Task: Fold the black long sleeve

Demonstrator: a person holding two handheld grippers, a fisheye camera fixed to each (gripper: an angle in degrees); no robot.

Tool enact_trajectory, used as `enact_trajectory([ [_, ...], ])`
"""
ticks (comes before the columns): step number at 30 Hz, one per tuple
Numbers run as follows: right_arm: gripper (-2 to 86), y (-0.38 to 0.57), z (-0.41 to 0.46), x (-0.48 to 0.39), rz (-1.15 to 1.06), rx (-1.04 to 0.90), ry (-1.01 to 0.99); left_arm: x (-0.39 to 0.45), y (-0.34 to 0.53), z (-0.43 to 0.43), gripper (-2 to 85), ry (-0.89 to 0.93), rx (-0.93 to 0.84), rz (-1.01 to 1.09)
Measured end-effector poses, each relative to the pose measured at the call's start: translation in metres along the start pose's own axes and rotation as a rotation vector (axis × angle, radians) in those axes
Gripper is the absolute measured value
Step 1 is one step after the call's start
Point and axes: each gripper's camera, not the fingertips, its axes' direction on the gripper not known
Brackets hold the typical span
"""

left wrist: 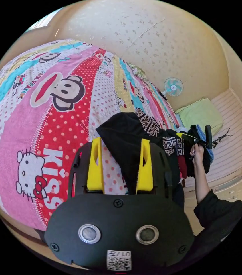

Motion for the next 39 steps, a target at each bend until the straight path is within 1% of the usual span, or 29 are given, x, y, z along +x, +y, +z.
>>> enact_trajectory([
  [1, 20.7, -0.014, 0.021, 0.002, -0.009, -0.08, 0.029, -0.003, -0.004, 0.006, 17.7, -0.009, -0.014, -0.014],
  [3, 20.2, -0.024, 0.057, 0.011, 0.008, -0.199, 0.052, 0.0, -0.005, 0.011, 15.3, -0.109, 0.02, -0.021],
  [4, 19.3, -0.023, 0.072, 0.016, 0.026, -0.226, 0.03, 0.002, -0.004, 0.012, 14.3, -0.139, 0.027, -0.02],
  [6, 17.3, -0.017, 0.065, 0.012, 0.046, -0.164, 0.05, 0.011, 0.007, 0.012, 7.9, -0.234, 0.062, 0.002],
  [7, 10.9, -0.012, 0.058, 0.004, 0.021, -0.143, 0.032, 0.013, 0.01, 0.011, 5.8, -0.214, 0.063, 0.023],
  [8, 7.7, -0.009, 0.053, -0.001, 0.005, -0.125, 0.018, 0.014, 0.014, 0.006, 1.6, -0.194, 0.086, 0.027],
  [9, 5.9, -0.004, 0.044, -0.01, 0.002, -0.072, 0.03, 0.016, 0.018, -0.007, 0.8, -0.206, 0.133, 0.034],
  [10, 4.7, -0.001, 0.034, -0.017, 0.009, -0.035, 0.079, 0.018, 0.019, -0.014, 0.5, -0.211, 0.158, 0.046],
  [12, 3.8, -0.001, 0.018, -0.027, -0.005, 0.026, 0.107, 0.017, 0.012, -0.051, -0.3, -0.199, 0.246, 0.07],
  [14, 3.4, -0.008, -0.001, -0.031, -0.015, 0.092, 0.079, 0.014, -0.003, -0.077, -0.6, -0.204, 0.301, 0.088],
  [15, 3.2, -0.015, -0.012, -0.032, -0.018, 0.127, 0.04, 0.013, -0.019, -0.091, -0.8, -0.239, 0.32, 0.105],
  [17, 3.0, -0.03, -0.022, -0.03, -0.009, 0.153, 0.011, 0.006, -0.048, -0.103, -0.8, -0.251, 0.322, 0.118],
  [19, 2.7, -0.051, -0.031, -0.021, 0.038, 0.212, 0.002, 0.001, -0.077, -0.109, -0.8, -0.222, 0.32, 0.147],
  [20, 2.7, -0.056, -0.033, -0.017, 0.055, 0.222, -0.009, 0.001, -0.096, -0.11, -0.8, -0.237, 0.309, 0.155],
  [23, 2.8, -0.078, -0.039, 0.004, 0.129, 0.27, -0.11, 0.007, -0.128, -0.112, -0.7, -0.345, 0.355, 0.189],
  [25, 3.2, -0.089, -0.048, 0.017, 0.179, 0.344, -0.143, 0.002, -0.144, -0.113, -0.4, -0.376, 0.396, 0.186],
  [26, 3.3, -0.092, -0.049, 0.02, 0.183, 0.356, -0.149, -0.007, -0.156, -0.108, -0.1, -0.37, 0.374, 0.163],
  [27, 3.7, -0.099, -0.045, 0.027, 0.174, 0.343, -0.171, -0.023, -0.17, -0.099, 0.6, -0.331, 0.31, 0.132],
  [28, 4.3, -0.107, -0.036, 0.036, 0.168, 0.277, -0.217, -0.032, -0.175, -0.095, 0.9, -0.302, 0.277, 0.117],
  [30, 6.1, -0.106, -0.024, 0.05, 0.149, 0.206, -0.291, -0.064, -0.174, -0.083, 4.2, -0.153, 0.179, 0.089],
  [31, 7.8, -0.096, -0.023, 0.057, 0.142, 0.19, -0.3, -0.07, -0.169, -0.083, 5.0, -0.122, 0.176, 0.081],
  [33, 9.7, -0.069, -0.027, 0.065, 0.117, 0.183, -0.276, -0.087, -0.134, -0.096, 9.6, -0.04, 0.177, 0.064],
  [35, 11.7, -0.031, -0.032, 0.069, 0.075, 0.169, -0.248, -0.088, -0.099, -0.106, 13.2, -0.031, 0.151, 0.075],
  [39, 14.1, 0.078, -0.026, 0.079, 0.055, 0.059, -0.22, -0.069, -0.002, -0.113, 14.4, -0.03, 0.038, 0.119],
])
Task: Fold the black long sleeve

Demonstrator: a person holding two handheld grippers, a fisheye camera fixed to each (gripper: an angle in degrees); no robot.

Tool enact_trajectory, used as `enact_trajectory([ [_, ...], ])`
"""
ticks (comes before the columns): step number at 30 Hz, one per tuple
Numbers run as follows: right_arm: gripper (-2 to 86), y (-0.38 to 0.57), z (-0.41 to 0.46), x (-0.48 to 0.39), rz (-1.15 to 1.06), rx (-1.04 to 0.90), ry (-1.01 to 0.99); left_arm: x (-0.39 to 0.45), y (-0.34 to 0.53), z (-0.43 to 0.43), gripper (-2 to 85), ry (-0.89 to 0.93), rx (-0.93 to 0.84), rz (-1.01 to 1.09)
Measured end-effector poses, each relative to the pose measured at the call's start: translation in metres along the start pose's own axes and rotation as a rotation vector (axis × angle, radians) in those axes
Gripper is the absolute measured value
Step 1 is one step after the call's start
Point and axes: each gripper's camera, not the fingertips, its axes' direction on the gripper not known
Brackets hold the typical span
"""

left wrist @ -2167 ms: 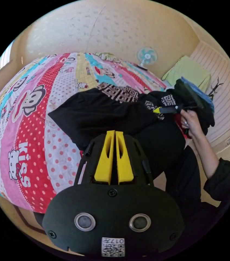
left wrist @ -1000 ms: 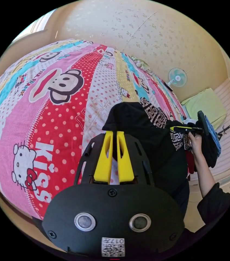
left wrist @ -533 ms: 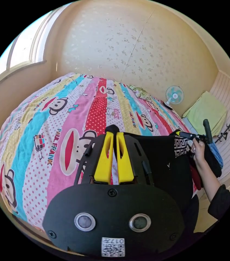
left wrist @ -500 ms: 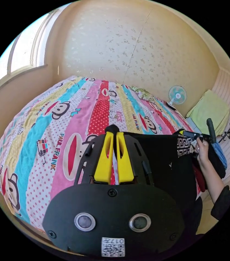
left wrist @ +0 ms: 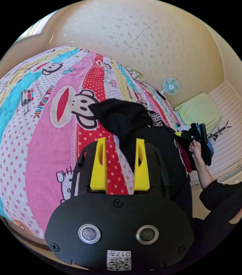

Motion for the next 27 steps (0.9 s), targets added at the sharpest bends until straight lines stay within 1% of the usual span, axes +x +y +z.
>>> enact_trajectory([
  [2, 14.5, 0.047, -0.001, 0.01, 0.037, -0.025, -0.013, 0.012, 0.04, 0.004, 14.6, 0.054, -0.044, -0.028],
  [4, 14.5, 0.103, -0.003, 0.027, 0.118, -0.041, -0.049, 0.025, 0.074, 0.008, 14.5, 0.124, -0.043, -0.052],
  [5, 14.5, 0.116, -0.004, 0.031, 0.136, -0.029, -0.079, 0.034, 0.092, 0.011, 14.0, 0.146, -0.031, -0.075],
  [6, 14.1, 0.139, -0.01, 0.038, 0.156, 0.03, -0.157, 0.042, 0.104, 0.017, 13.2, 0.161, -0.036, -0.091],
  [8, 12.7, 0.167, -0.015, 0.048, 0.211, 0.088, -0.247, 0.053, 0.115, 0.027, 12.8, 0.153, -0.026, -0.122],
  [9, 11.3, 0.18, -0.013, 0.053, 0.235, 0.101, -0.303, 0.059, 0.117, 0.025, 10.9, 0.108, 0.0, -0.141],
  [10, 9.5, 0.187, -0.009, 0.056, 0.25, 0.094, -0.345, 0.061, 0.115, 0.024, 9.1, 0.081, -0.012, -0.149],
  [11, 8.0, 0.189, -0.006, 0.058, 0.259, 0.07, -0.358, 0.063, 0.103, 0.028, 5.3, 0.085, -0.104, -0.118],
  [12, 5.1, 0.188, 0.001, 0.061, 0.273, -0.024, -0.389, 0.061, 0.087, 0.032, 1.4, 0.144, -0.229, -0.077],
  [13, 4.4, 0.187, 0.002, 0.064, 0.272, -0.097, -0.438, 0.06, 0.08, 0.032, 1.0, 0.173, -0.287, -0.059],
  [14, 4.1, 0.187, 0.0, 0.065, 0.27, -0.113, -0.464, 0.057, 0.071, 0.026, 0.3, 0.213, -0.379, -0.029],
  [16, 3.4, 0.191, -0.018, 0.067, 0.246, -0.135, -0.538, 0.059, 0.065, -0.003, -0.2, 0.196, -0.419, 0.031],
  [18, 3.0, 0.198, -0.035, 0.06, 0.214, -0.182, -0.53, 0.071, 0.074, -0.039, -0.4, 0.105, -0.466, 0.117],
  [20, 2.8, 0.208, -0.047, 0.046, 0.176, -0.271, -0.426, 0.074, 0.091, -0.052, -0.4, 0.009, -0.545, 0.131],
  [21, 2.7, 0.216, -0.048, 0.036, 0.16, -0.342, -0.341, 0.072, 0.103, -0.054, -0.3, -0.003, -0.593, 0.116],
  [22, 2.7, 0.223, -0.046, 0.03, 0.172, -0.407, -0.264, 0.069, 0.109, -0.054, -0.2, 0.014, -0.608, 0.101],
  [24, 2.8, 0.232, -0.037, 0.029, 0.219, -0.465, -0.208, 0.05, 0.13, -0.048, 0.5, 0.138, -0.608, -0.012],
  [26, 2.9, 0.233, -0.029, 0.033, 0.249, -0.488, -0.218, 0.034, 0.139, -0.045, 1.6, 0.179, -0.591, -0.085],
  [27, 2.9, 0.231, -0.027, 0.036, 0.266, -0.5, -0.248, 0.026, 0.14, -0.048, 2.9, 0.168, -0.572, -0.118],
])
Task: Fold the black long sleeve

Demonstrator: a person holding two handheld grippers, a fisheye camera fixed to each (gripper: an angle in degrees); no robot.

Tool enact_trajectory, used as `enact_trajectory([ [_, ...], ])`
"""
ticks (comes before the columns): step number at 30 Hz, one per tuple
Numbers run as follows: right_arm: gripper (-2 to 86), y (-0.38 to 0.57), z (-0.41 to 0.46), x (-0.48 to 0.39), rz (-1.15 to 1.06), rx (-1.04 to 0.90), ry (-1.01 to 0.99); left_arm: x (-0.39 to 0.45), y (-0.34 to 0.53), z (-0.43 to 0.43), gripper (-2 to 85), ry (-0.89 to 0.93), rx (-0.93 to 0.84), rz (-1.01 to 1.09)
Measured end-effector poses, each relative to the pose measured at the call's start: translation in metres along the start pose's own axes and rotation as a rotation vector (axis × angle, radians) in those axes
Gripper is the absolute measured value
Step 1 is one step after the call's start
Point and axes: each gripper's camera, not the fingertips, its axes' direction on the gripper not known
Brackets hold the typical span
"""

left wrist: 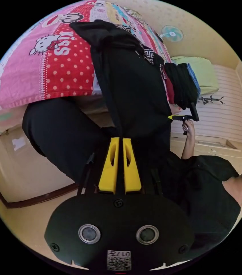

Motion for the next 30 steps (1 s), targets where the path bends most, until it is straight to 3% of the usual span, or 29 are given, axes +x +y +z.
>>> enact_trajectory([
  [6, 4.0, -0.014, -0.046, -0.031, -0.077, 0.164, -0.011, 0.025, -0.007, -0.056, 8.5, -0.12, 0.305, 0.057],
  [9, 8.2, -0.042, -0.063, -0.057, -0.141, 0.252, -0.008, 0.052, -0.036, -0.059, 9.2, -0.132, 0.363, 0.163],
  [16, 11.3, -0.151, -0.052, -0.104, -0.178, 0.351, 0.019, 0.089, -0.119, -0.018, 9.1, -0.028, 0.363, 0.324],
  [19, 10.8, -0.175, -0.045, -0.095, -0.105, 0.403, 0.014, 0.077, -0.15, 0.027, 7.7, -0.111, 0.237, 0.268],
  [20, 10.9, -0.176, -0.046, -0.093, -0.089, 0.425, 0.025, 0.068, -0.152, 0.047, 5.9, -0.176, 0.192, 0.245],
  [21, 11.1, -0.174, -0.05, -0.088, -0.046, 0.471, 0.049, 0.061, -0.138, 0.051, 3.0, -0.19, 0.282, 0.266],
  [25, 13.0, -0.155, -0.077, -0.067, 0.09, 0.626, 0.172, 0.033, -0.117, 0.047, -0.4, -0.01, 0.385, 0.277],
  [30, 14.5, -0.146, -0.084, -0.054, 0.14, 0.545, 0.243, 0.027, -0.126, 0.048, -0.8, 0.021, 0.322, 0.347],
])
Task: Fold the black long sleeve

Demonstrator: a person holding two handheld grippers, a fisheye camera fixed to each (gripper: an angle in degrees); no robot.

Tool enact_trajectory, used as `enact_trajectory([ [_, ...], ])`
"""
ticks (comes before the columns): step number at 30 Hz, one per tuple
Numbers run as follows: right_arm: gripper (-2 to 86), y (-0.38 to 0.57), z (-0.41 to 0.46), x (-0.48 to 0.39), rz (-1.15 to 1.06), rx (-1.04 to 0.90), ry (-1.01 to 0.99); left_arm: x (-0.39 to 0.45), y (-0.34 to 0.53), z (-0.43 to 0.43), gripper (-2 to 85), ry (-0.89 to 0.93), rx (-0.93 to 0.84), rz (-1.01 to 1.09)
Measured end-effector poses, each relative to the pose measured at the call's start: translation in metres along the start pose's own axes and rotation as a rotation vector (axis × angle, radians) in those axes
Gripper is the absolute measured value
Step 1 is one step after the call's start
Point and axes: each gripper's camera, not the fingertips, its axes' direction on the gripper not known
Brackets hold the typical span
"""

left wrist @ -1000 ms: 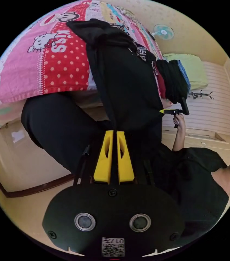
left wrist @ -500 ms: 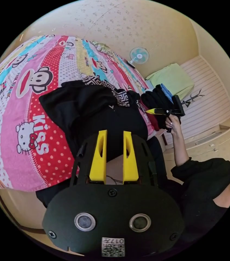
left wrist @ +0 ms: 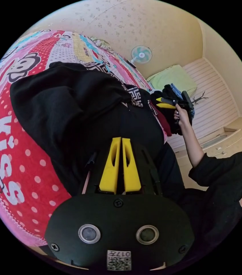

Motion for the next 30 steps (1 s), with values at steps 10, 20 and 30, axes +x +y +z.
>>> enact_trajectory([
  [10, 4.6, 0.045, 0.011, -0.029, -0.102, -0.056, 0.311, -0.001, 0.015, 0.0, -0.9, 0.005, 0.02, -0.002],
  [20, 3.0, 0.048, -0.186, -0.107, -0.062, 0.441, 0.671, -0.005, 0.023, -0.002, -0.9, 0.026, 0.02, -0.011],
  [30, 5.0, 0.017, -0.104, -0.28, -0.737, 0.323, -0.218, -0.015, 0.032, -0.006, -0.9, 0.074, 0.03, -0.013],
])
